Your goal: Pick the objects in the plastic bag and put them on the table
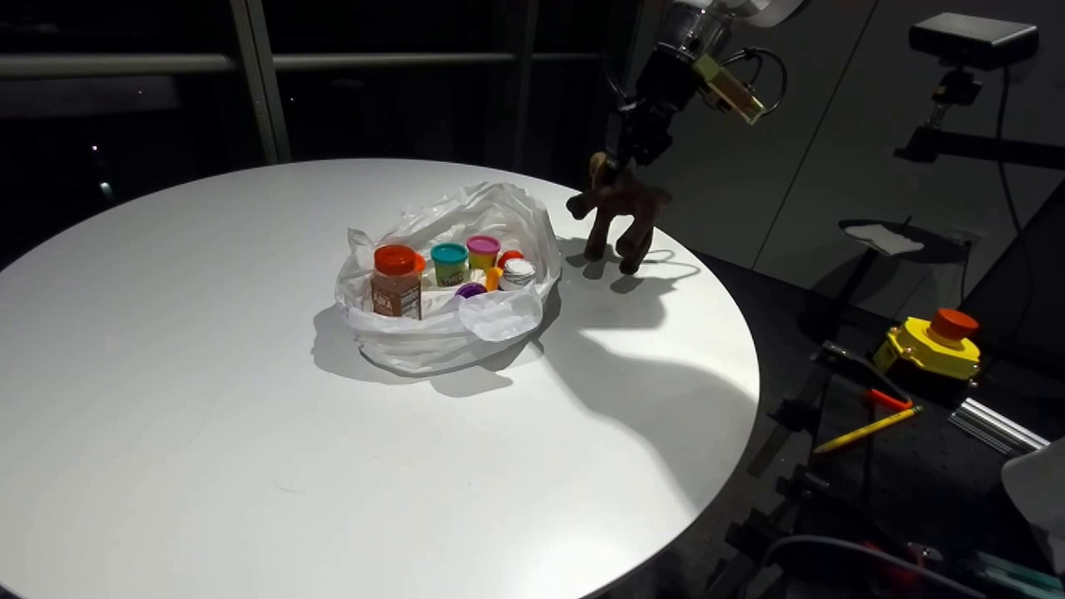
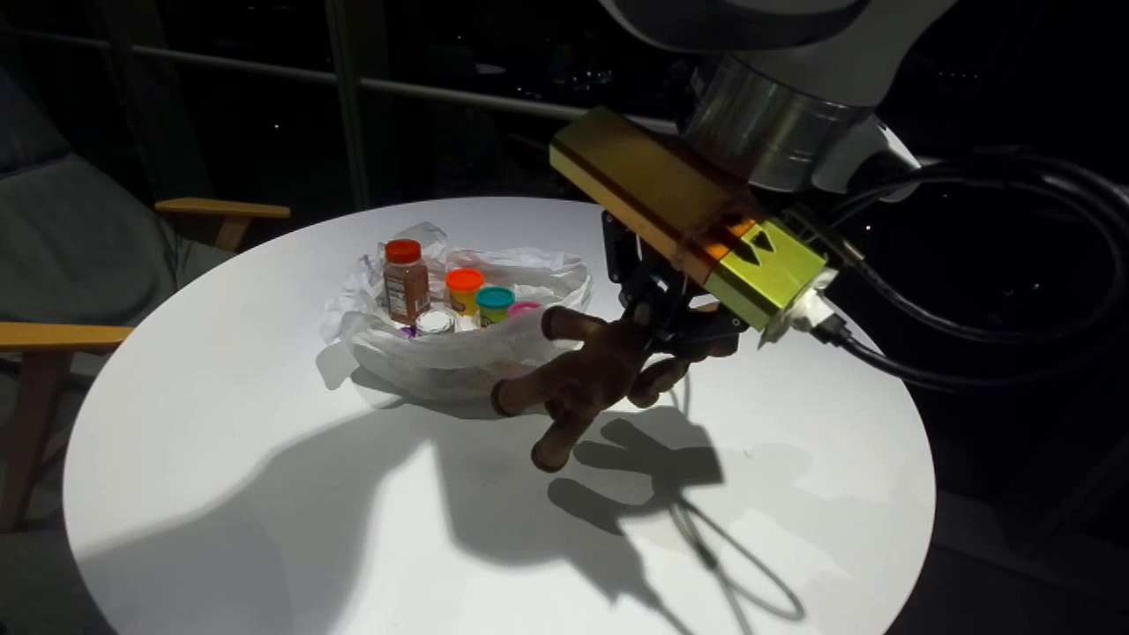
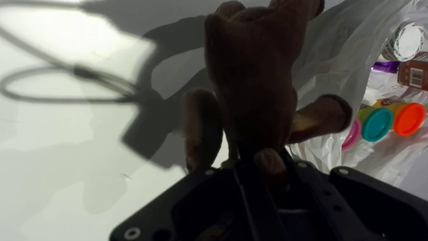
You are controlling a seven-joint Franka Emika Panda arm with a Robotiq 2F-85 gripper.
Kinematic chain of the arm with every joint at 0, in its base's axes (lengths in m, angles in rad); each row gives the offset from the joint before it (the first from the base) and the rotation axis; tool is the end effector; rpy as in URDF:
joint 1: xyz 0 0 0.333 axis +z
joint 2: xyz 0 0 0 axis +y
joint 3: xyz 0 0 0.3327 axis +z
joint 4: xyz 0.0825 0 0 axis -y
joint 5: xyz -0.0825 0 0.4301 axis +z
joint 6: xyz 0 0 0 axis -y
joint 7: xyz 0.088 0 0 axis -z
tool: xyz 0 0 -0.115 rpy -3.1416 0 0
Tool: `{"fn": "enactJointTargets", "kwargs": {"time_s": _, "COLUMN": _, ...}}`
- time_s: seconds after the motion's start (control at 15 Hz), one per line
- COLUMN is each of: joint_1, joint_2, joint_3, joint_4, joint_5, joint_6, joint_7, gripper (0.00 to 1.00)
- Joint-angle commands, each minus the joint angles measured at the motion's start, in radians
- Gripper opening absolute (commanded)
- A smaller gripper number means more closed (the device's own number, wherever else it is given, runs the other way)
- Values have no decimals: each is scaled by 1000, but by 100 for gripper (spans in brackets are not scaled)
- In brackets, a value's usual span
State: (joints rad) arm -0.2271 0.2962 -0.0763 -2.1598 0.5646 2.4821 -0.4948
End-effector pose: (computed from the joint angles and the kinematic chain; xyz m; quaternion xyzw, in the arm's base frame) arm 0.5759 -0.1800 0.2344 -0.9788 0.1231 -0.0772 0.1443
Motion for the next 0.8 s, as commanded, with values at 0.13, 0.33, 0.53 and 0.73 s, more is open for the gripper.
{"fn": "enactJointTargets", "kwargs": {"time_s": 0.13, "joint_1": -30, "joint_2": -44, "joint_3": 27, "joint_4": 8, "joint_5": 14, "joint_6": 0, "joint_7": 4, "gripper": 67}}
{"fn": "enactJointTargets", "kwargs": {"time_s": 0.33, "joint_1": -26, "joint_2": -89, "joint_3": 34, "joint_4": 1, "joint_5": 17, "joint_6": -16, "joint_7": -4, "gripper": 89}}
{"fn": "enactJointTargets", "kwargs": {"time_s": 0.53, "joint_1": 0, "joint_2": -136, "joint_3": 46, "joint_4": -10, "joint_5": 0, "joint_6": -24, "joint_7": 14, "gripper": 100}}
{"fn": "enactJointTargets", "kwargs": {"time_s": 0.73, "joint_1": 47, "joint_2": -183, "joint_3": 57, "joint_4": -27, "joint_5": -67, "joint_6": -133, "joint_7": 85, "gripper": 100}}
